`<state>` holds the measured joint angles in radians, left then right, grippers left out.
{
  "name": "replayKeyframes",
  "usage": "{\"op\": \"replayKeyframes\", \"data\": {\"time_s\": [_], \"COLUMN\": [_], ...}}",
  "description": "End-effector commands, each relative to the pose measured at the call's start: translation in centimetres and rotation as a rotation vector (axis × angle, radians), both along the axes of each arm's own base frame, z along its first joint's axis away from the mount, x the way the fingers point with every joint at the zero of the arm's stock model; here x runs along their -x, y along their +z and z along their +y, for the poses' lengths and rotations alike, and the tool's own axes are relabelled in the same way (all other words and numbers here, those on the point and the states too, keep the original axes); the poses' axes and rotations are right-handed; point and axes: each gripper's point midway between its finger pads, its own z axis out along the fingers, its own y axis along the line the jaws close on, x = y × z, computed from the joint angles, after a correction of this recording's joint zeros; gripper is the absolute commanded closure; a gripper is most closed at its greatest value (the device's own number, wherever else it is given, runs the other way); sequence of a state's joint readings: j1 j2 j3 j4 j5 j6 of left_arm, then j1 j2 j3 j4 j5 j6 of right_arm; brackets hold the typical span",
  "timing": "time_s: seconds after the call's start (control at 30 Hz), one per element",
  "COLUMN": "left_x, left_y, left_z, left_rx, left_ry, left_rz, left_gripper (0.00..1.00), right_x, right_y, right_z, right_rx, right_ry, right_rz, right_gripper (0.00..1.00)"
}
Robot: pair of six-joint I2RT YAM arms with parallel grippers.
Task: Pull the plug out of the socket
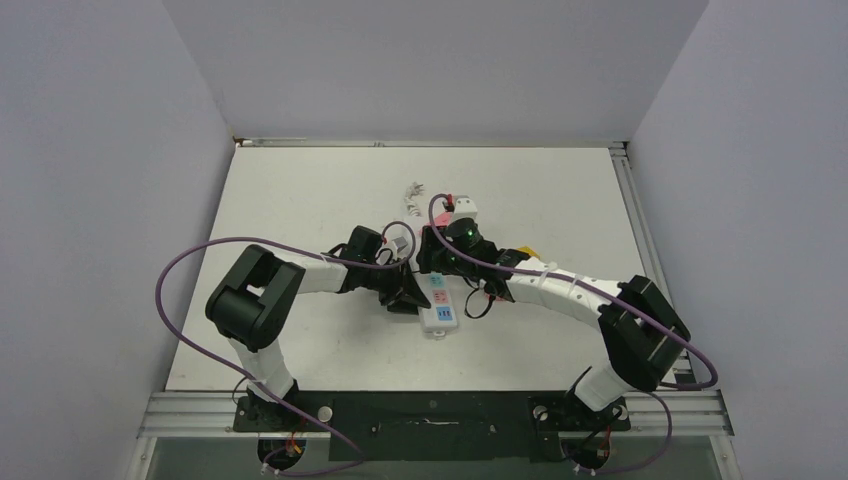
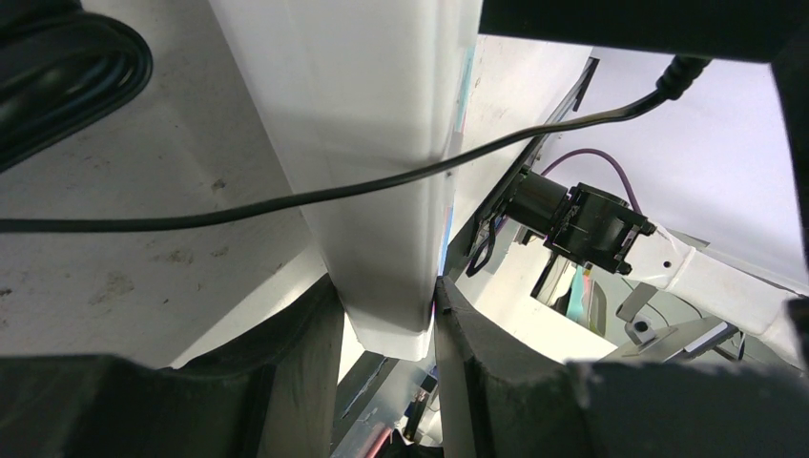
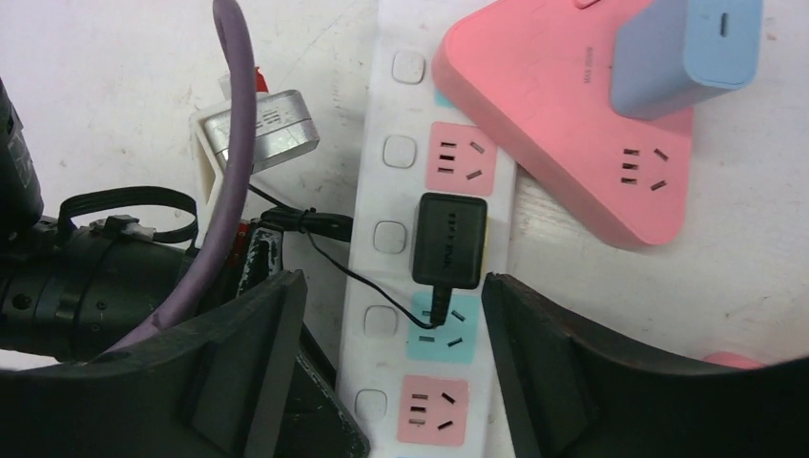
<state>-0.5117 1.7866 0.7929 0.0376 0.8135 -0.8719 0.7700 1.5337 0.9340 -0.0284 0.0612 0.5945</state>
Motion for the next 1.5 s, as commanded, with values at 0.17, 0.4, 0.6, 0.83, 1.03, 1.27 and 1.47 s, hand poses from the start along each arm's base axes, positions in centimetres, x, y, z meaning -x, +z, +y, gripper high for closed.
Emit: {"op": "replayKeyframes", "data": {"time_s": [0.17,0.4,0.6,0.83,1.03,1.27,1.47], "left_x": [0.2,0.1,0.2,0.2,0.1,-0.5,-2.7], "left_y": [-0.4,-0.4,-0.4,-0.3,-0.2,0.3,2.6], "left_z": [-0.3,-0.3,-0.3,-0.3,-0.4,-0.1,1.7], "left_rx": [-0.015,-0.014,-0.015,-0.012,-0.008,-0.001,-0.050], "left_ry": [-0.024,-0.024,-0.024,-0.025,-0.025,-0.014,0.014], "left_rz": [-0.006,-0.007,-0.007,-0.006,-0.008,-0.019,-0.152], "left_gripper": [1.00,1.00,1.00,1.00,1.00,0.57,0.24], "right_x": [-2.0,-2.5,-3.2,-3.4,-3.3,-3.0,-2.8], "right_y": [0.1,-0.2,-0.6,-0.8,-1.0,-1.2,-0.7], "right_z": [0.3,0.1,1.0,0.8,1.0,0.6,-0.6], "right_rx": [0.115,0.137,0.146,0.159,0.146,0.144,0.108], "right_ry": [-0.089,-0.108,-0.087,-0.101,-0.088,-0.098,-0.119], "right_rz": [-0.048,-0.057,-0.057,-0.062,-0.062,-0.062,-0.095], "right_gripper": [0.38,0.38,0.44,0.46,0.67,0.95,0.95]}}
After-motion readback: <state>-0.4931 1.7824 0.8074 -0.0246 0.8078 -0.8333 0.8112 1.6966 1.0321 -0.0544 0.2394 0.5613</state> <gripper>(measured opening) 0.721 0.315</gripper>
